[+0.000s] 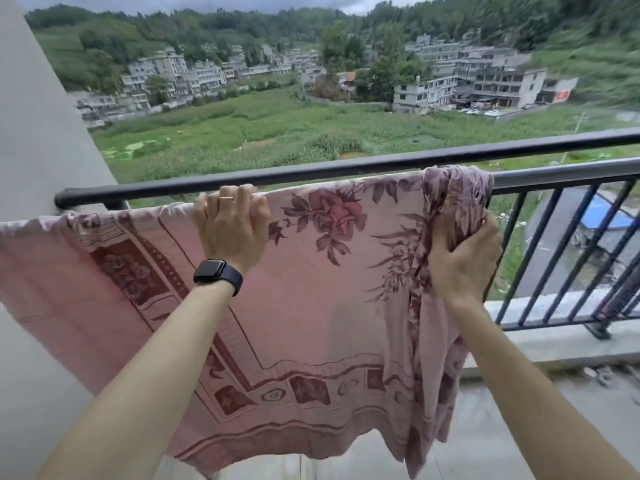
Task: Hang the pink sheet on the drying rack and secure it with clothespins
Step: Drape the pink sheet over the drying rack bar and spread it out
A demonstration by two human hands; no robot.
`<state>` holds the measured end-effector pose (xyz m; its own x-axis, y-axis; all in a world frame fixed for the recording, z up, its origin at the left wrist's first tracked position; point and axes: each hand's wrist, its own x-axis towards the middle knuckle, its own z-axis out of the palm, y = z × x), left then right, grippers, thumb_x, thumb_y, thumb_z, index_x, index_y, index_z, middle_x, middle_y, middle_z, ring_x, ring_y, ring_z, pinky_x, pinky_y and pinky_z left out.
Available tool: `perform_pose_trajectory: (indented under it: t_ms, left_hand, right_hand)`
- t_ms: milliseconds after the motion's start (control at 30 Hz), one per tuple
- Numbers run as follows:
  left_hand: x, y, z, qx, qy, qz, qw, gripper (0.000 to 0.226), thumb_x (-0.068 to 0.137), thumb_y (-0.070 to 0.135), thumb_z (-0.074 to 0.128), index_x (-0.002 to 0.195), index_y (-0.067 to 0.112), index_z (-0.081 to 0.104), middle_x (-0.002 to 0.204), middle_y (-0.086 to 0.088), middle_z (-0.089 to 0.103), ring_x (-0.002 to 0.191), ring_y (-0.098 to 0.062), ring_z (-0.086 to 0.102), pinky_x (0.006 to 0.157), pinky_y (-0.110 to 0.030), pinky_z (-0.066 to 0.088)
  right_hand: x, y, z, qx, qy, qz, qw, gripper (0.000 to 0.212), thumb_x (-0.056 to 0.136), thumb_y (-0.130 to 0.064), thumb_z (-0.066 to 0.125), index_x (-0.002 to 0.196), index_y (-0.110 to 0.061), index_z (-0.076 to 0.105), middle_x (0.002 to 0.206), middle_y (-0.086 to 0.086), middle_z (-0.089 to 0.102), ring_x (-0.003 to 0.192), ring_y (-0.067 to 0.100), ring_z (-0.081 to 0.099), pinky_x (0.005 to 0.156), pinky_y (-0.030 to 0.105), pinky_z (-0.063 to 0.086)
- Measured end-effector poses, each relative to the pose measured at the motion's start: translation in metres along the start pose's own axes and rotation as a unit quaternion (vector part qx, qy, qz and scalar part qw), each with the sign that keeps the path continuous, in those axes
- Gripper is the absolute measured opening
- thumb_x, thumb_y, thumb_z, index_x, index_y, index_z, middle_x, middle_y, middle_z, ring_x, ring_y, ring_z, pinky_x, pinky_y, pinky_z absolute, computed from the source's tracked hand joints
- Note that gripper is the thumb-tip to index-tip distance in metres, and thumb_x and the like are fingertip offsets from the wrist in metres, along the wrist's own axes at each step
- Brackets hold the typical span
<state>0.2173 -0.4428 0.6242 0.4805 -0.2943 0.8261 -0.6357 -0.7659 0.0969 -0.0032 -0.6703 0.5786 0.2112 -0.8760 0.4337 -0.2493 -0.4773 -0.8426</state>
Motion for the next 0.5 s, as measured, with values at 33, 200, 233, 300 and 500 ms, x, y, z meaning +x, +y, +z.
perform_pose_trajectory:
  t_ms: [33, 200, 233, 300, 500]
  left_hand:
    - [-0.002, 0.000, 0.002, -0.002, 0.000, -0.003, 1.000, 0.041, 0.098, 0.041, 0.027, 0.108, 0.013, 0.055, 0.105, -0.010, 0.057, 0.102, -0.030, 0.049, 0.105, -0.051, 0.028]
    - [-0.004, -0.002, 0.000, -0.018, 0.003, 0.017, 1.000, 0.044, 0.099, 0.042, 0.025, 0.118, 0.014, 0.054, 0.118, -0.008, 0.056, 0.114, -0.031, 0.048, 0.110, -0.054, 0.024]
    - [-0.004, -0.003, -0.001, -0.020, -0.001, 0.019, 1.000, 0.045, 0.099, 0.042, 0.026, 0.120, 0.015, 0.054, 0.120, -0.008, 0.056, 0.116, -0.030, 0.048, 0.110, -0.054, 0.024]
    - [-0.005, -0.009, -0.004, -0.006, -0.012, 0.024, 1.000, 0.046, 0.098, 0.044, 0.029, 0.129, 0.019, 0.053, 0.133, -0.005, 0.053, 0.128, -0.028, 0.044, 0.112, -0.054, 0.021]
    - [-0.053, -0.071, -0.034, 0.014, -0.053, -0.013, 0.998, 0.068, 0.086, 0.030, 0.055, 0.150, 0.021, 0.033, 0.160, -0.004, 0.024, 0.149, -0.024, 0.016, 0.118, -0.060, 0.006]
  right_hand:
    - [-0.010, 0.008, 0.003, -0.033, 0.028, -0.035, 0.998, 0.070, 0.096, -0.054, 0.053, 0.148, -0.016, 0.025, 0.152, 0.016, 0.031, 0.138, 0.032, 0.032, 0.115, 0.052, 0.024]
    - [-0.034, 0.002, 0.019, -0.103, 0.031, -0.307, 0.946, 0.065, 0.082, -0.012, 0.068, 0.143, -0.016, 0.045, 0.161, 0.017, 0.024, 0.150, 0.035, 0.021, 0.120, 0.054, 0.016]
    - [-0.037, -0.007, 0.024, -0.076, 0.012, -0.343, 0.936, 0.062, 0.080, -0.010, 0.068, 0.139, -0.014, 0.050, 0.159, 0.016, 0.028, 0.149, 0.034, 0.024, 0.119, 0.055, 0.019]
    - [-0.044, -0.030, 0.037, -0.014, -0.030, -0.395, 0.918, 0.055, 0.077, -0.006, 0.069, 0.131, -0.010, 0.058, 0.155, 0.015, 0.038, 0.146, 0.032, 0.031, 0.116, 0.056, 0.027]
    - [-0.082, -0.114, 0.095, 0.032, -0.150, -0.505, 0.849, 0.048, 0.082, -0.011, 0.063, 0.130, -0.011, 0.062, 0.149, 0.007, 0.051, 0.145, 0.025, 0.037, 0.116, 0.049, 0.031]
